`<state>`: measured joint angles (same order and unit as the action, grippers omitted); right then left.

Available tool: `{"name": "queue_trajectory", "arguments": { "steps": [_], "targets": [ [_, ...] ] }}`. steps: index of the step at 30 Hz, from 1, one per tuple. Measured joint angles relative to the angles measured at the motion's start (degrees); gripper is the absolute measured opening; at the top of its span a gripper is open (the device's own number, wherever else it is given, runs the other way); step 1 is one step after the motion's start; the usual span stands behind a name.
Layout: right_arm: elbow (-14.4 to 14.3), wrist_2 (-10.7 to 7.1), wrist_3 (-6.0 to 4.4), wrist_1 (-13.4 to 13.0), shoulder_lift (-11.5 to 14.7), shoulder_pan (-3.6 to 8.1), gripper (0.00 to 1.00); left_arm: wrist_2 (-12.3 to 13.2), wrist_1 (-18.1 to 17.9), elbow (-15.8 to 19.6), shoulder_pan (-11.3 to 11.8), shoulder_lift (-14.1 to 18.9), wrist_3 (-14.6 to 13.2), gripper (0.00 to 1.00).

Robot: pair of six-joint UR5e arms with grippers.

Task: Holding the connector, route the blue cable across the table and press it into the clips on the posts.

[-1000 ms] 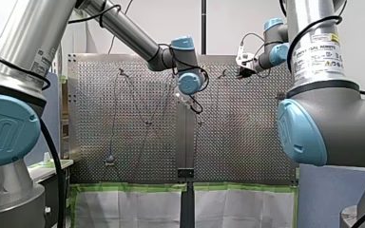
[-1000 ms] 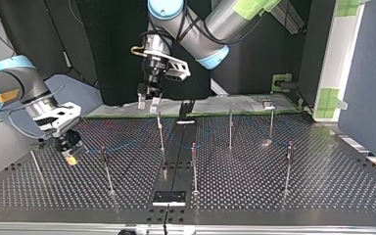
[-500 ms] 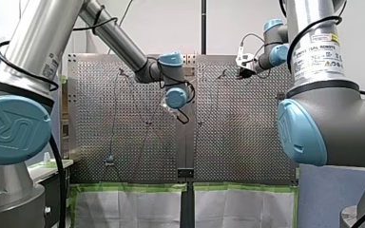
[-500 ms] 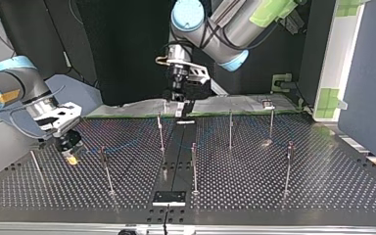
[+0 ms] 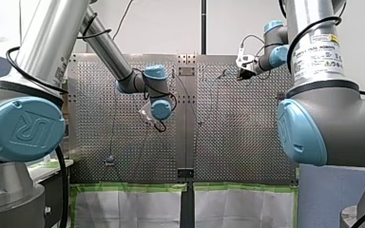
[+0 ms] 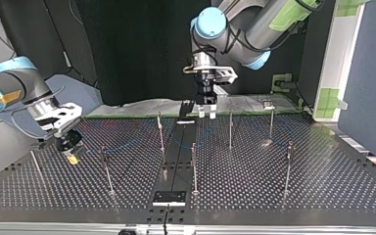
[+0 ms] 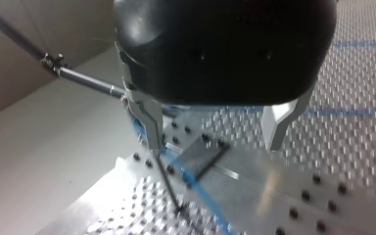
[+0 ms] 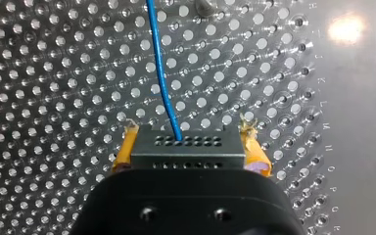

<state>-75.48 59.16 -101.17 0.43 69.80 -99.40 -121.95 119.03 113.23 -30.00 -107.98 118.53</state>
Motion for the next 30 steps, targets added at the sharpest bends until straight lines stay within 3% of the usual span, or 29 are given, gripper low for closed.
{"name": "queue_trajectory", "arguments": {
  "steps": [7, 15, 30],
  "targets": [
    [0.0, 0.0, 0.14, 0.0, -0.2, 0.03, 0.0, 0.4, -3.3, 3.3, 2.6, 0.0, -3.3, 1.0],
    [-0.1, 0.0, 0.17, 0.0, -0.4, 0.03, 0.0, 1.4, -6.1, 7.5, 0.4, -0.1, -6.8, 1.0],
    [-0.1, 0.0, 0.17, 0.0, -0.6, -0.07, 0.0, -0.2, -6.2, 14.8, -6.3, -0.2, -2.6, 1.0]
  ]
}}
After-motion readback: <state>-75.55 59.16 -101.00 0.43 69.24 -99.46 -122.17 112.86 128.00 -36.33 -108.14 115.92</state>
